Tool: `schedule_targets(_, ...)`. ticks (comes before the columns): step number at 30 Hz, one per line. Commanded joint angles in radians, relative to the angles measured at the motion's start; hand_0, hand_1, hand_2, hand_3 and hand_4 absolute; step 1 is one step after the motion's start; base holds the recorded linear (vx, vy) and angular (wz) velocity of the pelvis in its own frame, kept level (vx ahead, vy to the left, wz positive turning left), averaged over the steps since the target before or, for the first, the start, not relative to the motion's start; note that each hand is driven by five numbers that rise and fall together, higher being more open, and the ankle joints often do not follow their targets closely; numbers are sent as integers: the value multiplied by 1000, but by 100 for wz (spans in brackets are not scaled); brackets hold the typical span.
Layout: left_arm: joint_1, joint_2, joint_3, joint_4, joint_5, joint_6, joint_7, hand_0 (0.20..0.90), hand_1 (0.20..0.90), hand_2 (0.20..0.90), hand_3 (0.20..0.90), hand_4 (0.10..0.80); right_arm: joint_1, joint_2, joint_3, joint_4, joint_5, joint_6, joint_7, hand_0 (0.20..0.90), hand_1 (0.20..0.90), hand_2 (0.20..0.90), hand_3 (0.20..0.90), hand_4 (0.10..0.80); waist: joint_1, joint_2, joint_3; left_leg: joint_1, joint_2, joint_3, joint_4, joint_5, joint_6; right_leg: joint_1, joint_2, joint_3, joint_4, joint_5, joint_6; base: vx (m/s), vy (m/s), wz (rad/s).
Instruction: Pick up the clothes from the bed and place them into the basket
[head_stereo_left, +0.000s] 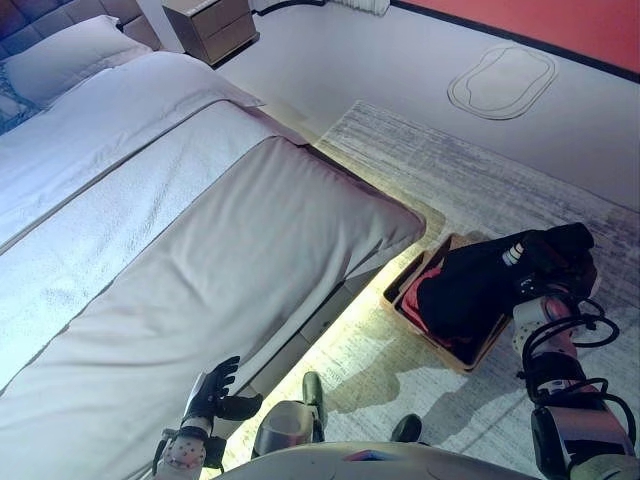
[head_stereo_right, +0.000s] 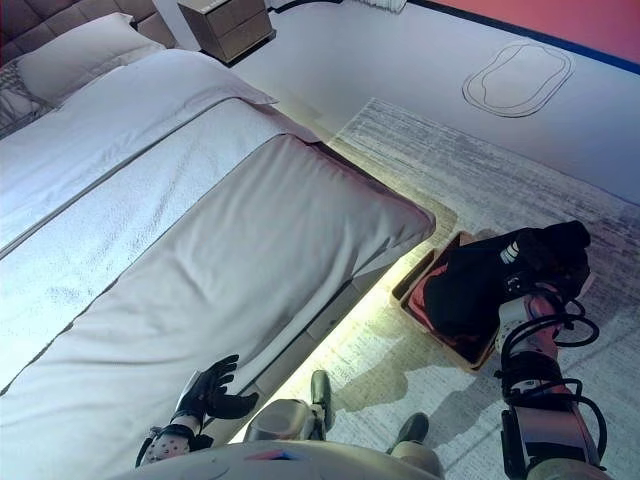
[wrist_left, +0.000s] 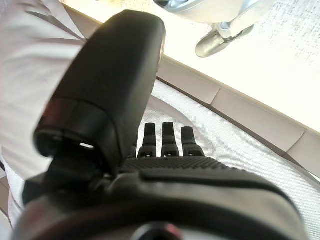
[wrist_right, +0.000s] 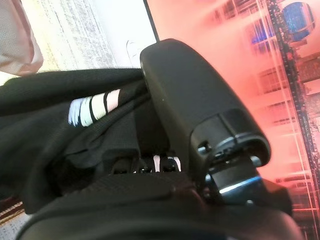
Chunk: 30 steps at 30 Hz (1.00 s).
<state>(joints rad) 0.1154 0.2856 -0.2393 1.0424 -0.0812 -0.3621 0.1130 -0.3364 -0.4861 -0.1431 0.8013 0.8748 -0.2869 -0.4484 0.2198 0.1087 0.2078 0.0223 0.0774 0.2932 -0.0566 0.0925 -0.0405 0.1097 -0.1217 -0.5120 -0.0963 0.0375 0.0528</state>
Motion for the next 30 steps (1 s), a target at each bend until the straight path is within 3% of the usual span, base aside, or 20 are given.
schedule_targets(1, -43, 60, -45, -21, -40, -71, 11, 900, 900, 900, 900, 800, -139, -88, 18, -91, -45, -84, 15, 900, 900, 900, 900, 800, 22, -40, -34, -102, -32, -73, -8, 11, -56, 30, -33, -50, 64, -48, 39, 0, 0, 0)
schedule_targets(17, -59, 61, -41, -11, -54, -45, 6, 900, 900, 900, 900, 800, -88, -34, 41, -109, -44, -60, 20, 900, 900, 900, 900, 800, 15, -58, -55, -85, -31, -65, -15, -1, -48, 38, -23, -48, 51, -49, 39, 0, 0, 0)
schedule_targets(19, -58, 62, -37, -8, -56, -36, 1, 900, 900, 900, 900, 800, -78, -29, 33, -94, -10, 8, -6, 900, 900, 900, 900, 800, 15, -62, -61, -81, -33, -63, -16, -3, -48, 40, -22, -47, 49, -48, 40, 0, 0, 0)
schedule_targets(21, -61, 61, -34, 9, -49, -36, -1, 900, 900, 900, 900, 800, -69, -43, 9, 26, -17, 197, -69, 900, 900, 900, 900, 800, 17, -67, -69, -74, -33, -62, -18, -6, -47, 44, -20, -47, 45, -46, 41, 49, -26, 4)
schedule_targets(22, -66, 64, -48, 5, -41, -27, 10, 900, 900, 900, 900, 800, -79, -86, 0, 181, -95, 281, -61, 900, 900, 900, 900, 800, 29, -73, -72, -72, -32, -68, -19, -6, -45, 51, -15, -49, 40, -45, 40, 51, -68, 9)
schedule_targets(24, -70, 75, -61, -2, -35, -21, 8, 900, 900, 900, 900, 800, -109, -157, 19, 293, -193, 305, -77, 900, 900, 900, 900, 800, 45, -79, -73, -68, -32, -78, -19, -6, -44, 57, -9, -53, 38, -43, 40, 40, -70, 15)
schedule_targets(30, -84, 98, -67, -18, -32, -4, -15, 900, 900, 900, 900, 800, -207, -271, 152, 364, -444, 426, -165, 900, 900, 900, 900, 800, 66, -84, -76, -65, -43, -99, -22, -9, -36, 48, -5, -55, 47, -45, 40, 11, -15, 6)
